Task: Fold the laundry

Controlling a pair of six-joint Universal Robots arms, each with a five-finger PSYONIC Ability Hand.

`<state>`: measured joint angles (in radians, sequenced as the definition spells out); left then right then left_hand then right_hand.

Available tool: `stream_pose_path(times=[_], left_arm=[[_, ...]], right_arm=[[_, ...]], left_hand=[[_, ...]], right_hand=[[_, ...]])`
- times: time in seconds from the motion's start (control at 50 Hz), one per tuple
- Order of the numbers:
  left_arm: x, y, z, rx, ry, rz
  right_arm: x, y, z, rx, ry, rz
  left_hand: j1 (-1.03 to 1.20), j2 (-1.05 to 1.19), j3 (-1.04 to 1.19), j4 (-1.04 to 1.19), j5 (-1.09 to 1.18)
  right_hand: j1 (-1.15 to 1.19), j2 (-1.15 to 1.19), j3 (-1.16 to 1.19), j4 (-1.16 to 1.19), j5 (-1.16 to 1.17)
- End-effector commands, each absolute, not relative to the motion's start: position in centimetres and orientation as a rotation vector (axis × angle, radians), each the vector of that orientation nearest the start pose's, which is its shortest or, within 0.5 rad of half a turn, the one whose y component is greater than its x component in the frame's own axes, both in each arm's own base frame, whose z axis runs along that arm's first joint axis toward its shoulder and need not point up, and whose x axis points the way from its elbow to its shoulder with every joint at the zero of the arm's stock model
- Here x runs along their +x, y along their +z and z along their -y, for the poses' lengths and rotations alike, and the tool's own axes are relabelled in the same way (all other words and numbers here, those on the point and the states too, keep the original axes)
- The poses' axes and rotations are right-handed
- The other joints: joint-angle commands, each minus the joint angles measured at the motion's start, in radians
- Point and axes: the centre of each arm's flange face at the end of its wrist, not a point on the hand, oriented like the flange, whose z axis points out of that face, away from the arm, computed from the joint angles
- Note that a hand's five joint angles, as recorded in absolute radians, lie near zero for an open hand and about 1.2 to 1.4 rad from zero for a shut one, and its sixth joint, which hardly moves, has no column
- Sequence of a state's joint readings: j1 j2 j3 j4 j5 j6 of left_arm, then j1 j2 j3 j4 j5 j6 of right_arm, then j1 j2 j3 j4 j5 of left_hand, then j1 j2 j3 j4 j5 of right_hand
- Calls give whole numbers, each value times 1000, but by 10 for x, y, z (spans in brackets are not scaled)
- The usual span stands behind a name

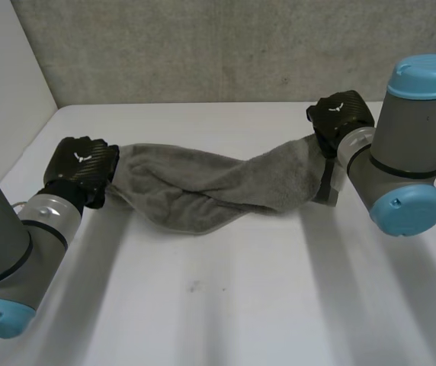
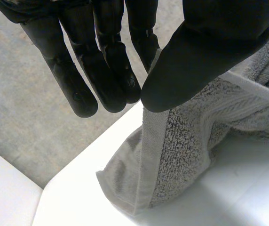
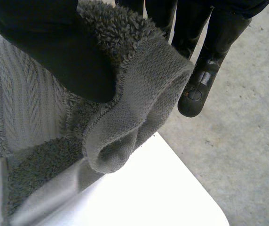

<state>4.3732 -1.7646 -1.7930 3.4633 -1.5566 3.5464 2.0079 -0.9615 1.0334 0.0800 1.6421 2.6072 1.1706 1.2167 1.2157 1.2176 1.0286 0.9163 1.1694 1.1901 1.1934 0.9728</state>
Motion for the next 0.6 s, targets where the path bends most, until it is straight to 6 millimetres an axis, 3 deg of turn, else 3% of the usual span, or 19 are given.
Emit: stream_pose_path(times=[0.02, 0.14, 0.18, 0.2, 0.24, 0.36, 0.46, 0.48, 0.5, 0.52, 0.54, 0.6], left_arm=[[-229, 232, 267, 794, -2160, -2079], [-227, 248, 262, 743, -2227, -2060], [-227, 267, 252, 704, -2309, -2034], [-227, 267, 252, 704, -2310, -2034], [-225, 292, 243, 645, -2421, -1971], [-221, 326, 230, 586, -2552, -1863], [-221, 337, 225, 576, -2592, -1821], [-221, 337, 225, 575, -2594, -1819], [-221, 337, 225, 576, -2596, -1820], [-221, 337, 225, 576, -2596, -1820], [-222, 336, 225, 581, -2593, -1826], [-226, 334, 222, 593, -2600, -1842]], right_arm=[[295, 229, 356, -1056, -2157, -2225], [286, 216, 373, -1028, -2160, -2281], [282, 217, 376, -1014, -2167, -2296], [277, 220, 378, -994, -2178, -2307], [274, 224, 379, -983, -2190, -2308], [264, 239, 386, -951, -2246, -2284], [267, 216, 394, -1007, -2197, -2316], [267, 204, 397, -1043, -2169, -2353], [267, 203, 397, -1043, -2168, -2353], [267, 196, 398, -1082, -2160, -2374], [267, 194, 398, -1114, -2164, -2388], [266, 207, 394, -1092, -2201, -2385]], left_hand=[[226, 180, 181, 179, 193], [226, 180, 181, 179, 193], [226, 180, 181, 179, 193], [226, 180, 181, 179, 193], [226, 180, 181, 179, 193], [226, 180, 181, 179, 193], [226, 180, 181, 179, 193], [226, 180, 181, 179, 193], [226, 180, 181, 179, 193], [226, 180, 181, 179, 193], [226, 180, 181, 179, 193], [226, 180, 181, 179, 193]], right_hand=[[480, 227, 206, 203, 249], [480, 227, 206, 203, 249], [480, 227, 206, 203, 249], [480, 227, 206, 203, 249], [480, 227, 206, 203, 249], [480, 227, 206, 203, 249], [480, 227, 206, 203, 249], [219, -34, -54, -58, -12], [217, -36, -57, -60, -14], [-481, -734, -755, -758, -712], [-742, -995, -1016, -1019, -973], [-742, -995, -1016, -1019, -973]])
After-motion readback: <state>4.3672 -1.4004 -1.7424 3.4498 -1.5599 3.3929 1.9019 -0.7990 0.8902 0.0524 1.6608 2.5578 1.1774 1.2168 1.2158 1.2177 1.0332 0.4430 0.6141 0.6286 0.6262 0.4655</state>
